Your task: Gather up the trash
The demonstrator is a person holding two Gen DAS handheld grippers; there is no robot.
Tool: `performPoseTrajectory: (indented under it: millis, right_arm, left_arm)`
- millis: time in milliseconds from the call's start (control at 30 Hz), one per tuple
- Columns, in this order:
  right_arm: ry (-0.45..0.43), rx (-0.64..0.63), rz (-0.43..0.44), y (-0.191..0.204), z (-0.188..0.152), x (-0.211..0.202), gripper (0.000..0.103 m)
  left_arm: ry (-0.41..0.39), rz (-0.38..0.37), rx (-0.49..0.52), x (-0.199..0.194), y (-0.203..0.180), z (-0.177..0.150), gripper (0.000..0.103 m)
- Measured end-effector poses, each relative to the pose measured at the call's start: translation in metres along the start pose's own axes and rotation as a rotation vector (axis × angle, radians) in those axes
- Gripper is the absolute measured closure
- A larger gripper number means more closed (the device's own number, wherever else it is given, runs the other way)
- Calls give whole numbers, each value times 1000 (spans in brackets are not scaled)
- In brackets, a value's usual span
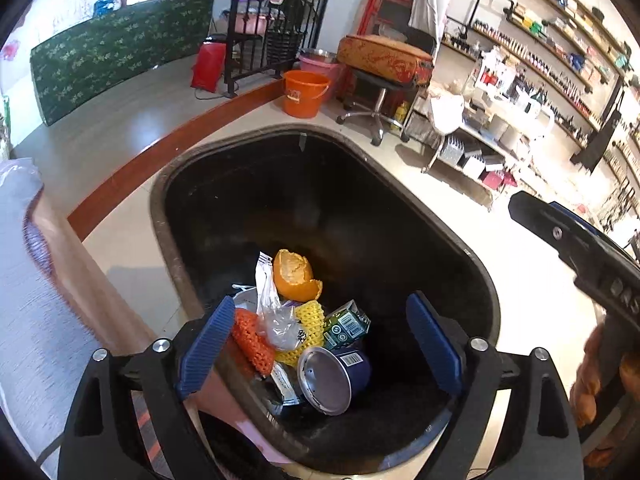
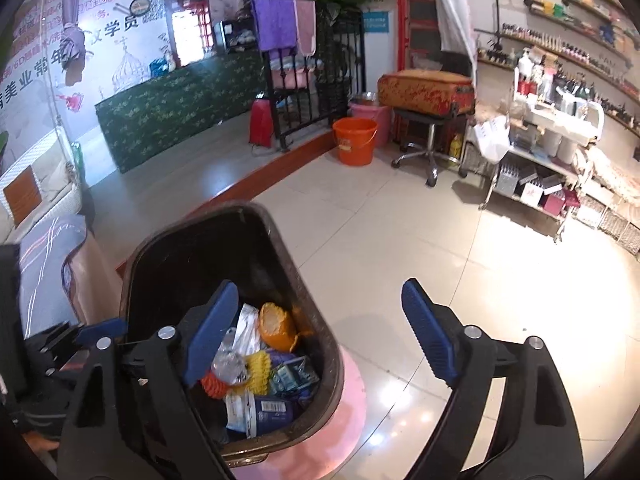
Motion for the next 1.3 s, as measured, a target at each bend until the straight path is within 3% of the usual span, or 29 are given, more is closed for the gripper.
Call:
performPoseTrajectory:
  millis: [233, 400, 500, 633, 867, 933, 1100, 1300]
  right_arm:
    - [-110, 75, -38, -10, 13, -32, 6]
    - [-161, 56, 0, 16, 13, -61, 6]
    - [-240, 40, -65, 43, 8, -85, 6]
    - [-335, 9, 19, 72, -7, -118, 6]
    - [-375, -29, 150, 97, -29, -169, 6]
    - [-402, -11, 159, 102, -41, -186, 6]
    - [-467, -36, 196, 107, -66, -215, 6]
    - [-473, -62, 222, 116, -77, -230, 6]
  left_arm:
    - [-123, 77, 5, -57, 3, -12, 6]
    - [-256, 270, 51, -114, 5, -25, 6]
    - [-306, 403, 77, -143, 5, -35, 6]
    - [-366, 402, 4, -176, 12, -49, 6]
    - [-487, 504, -26, -223, 9, -73, 6]
    - [-507, 535, -44, -234, 8, -80, 6]
    - [-561, 522, -81, -253, 4, -102, 6]
    - [-656, 611, -86, -276, -13, -128, 6]
Point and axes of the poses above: each gripper's, at about its wrist camera, not at the fingertips, and x roughly the way its jaws point, y to its left, z to its top, the point moved 1 cm from there along x, roughly the way its jaws point, and after that the axes turned 14 degrees about -z, right-handed, at the moved point
